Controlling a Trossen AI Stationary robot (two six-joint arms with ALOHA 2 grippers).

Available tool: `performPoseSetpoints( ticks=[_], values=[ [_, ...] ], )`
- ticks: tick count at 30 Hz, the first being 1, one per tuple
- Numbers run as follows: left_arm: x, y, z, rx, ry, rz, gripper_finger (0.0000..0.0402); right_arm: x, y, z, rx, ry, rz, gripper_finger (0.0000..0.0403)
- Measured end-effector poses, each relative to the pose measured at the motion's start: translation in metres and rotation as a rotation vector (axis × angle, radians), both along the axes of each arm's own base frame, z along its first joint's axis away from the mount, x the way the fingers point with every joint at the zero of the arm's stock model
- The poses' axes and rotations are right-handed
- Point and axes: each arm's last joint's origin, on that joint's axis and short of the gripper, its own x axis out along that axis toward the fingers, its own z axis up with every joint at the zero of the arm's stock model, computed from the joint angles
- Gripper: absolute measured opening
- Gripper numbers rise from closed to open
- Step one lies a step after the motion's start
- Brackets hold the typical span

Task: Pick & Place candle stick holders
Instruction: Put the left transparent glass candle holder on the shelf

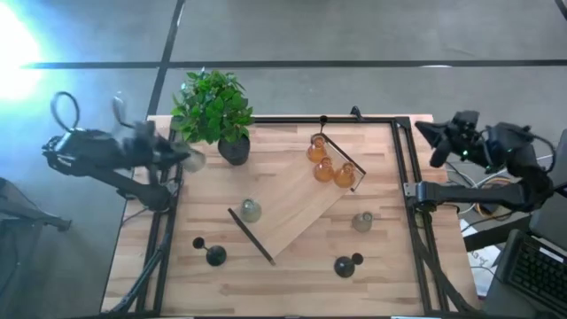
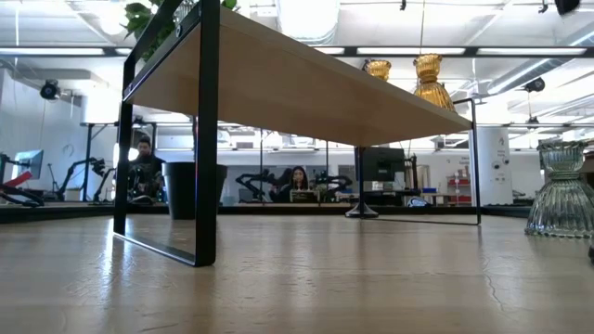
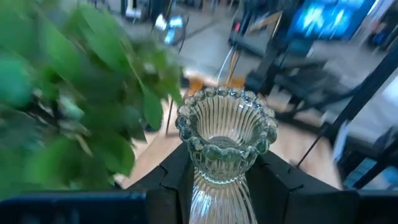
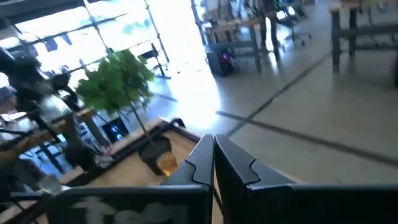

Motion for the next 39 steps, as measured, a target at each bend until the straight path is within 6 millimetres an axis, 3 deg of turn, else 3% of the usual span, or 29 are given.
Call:
performPoseSetpoints(
  ticks=[7, 15, 19, 25, 39],
  values=[
    [-0.008, 0.003, 0.020, -0.011, -0.063, 0.006, 0.0119, -0.032, 0.006, -0.038, 0.122, -0.179, 0.030, 0.0008],
    [0.008, -0.003, 0.023, -0.004, -0.042, -0.031, 0.0119, -0.020, 0.006, -0.090, -0.230, 0.093, 0.125, 0.0008],
    [0.026, -0.010, 0.025, -0.003, -0.043, -0.078, 0.0119, -0.023, 0.007, -0.085, -0.307, 0.099, 0.161, 0.0008],
    [0.050, -0.020, 0.034, 0.036, -0.112, -0.154, 0.0119, -0.021, 0.006, -0.085, -0.289, 0.109, 0.121, 0.0008],
    [0.101, -0.036, 0.030, 0.160, -0.077, -0.191, 0.0119, -0.019, 0.006, -0.081, -0.277, 0.111, 0.124, 0.0008]
  ],
)
